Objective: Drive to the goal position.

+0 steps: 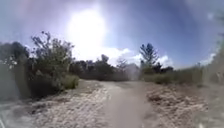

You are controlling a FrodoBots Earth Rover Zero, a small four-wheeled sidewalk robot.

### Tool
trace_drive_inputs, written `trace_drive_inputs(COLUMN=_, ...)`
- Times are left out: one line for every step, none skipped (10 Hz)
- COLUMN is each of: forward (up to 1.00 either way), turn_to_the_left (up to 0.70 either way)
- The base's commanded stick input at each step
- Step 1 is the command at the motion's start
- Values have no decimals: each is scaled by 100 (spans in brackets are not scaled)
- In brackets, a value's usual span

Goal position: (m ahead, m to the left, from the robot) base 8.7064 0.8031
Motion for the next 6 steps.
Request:
trace_drive_inputs(forward=70, turn_to_the_left=0)
trace_drive_inputs(forward=70, turn_to_the_left=0)
trace_drive_inputs(forward=70, turn_to_the_left=0)
trace_drive_inputs(forward=70, turn_to_the_left=0)
trace_drive_inputs(forward=70, turn_to_the_left=0)
trace_drive_inputs(forward=70, turn_to_the_left=0)
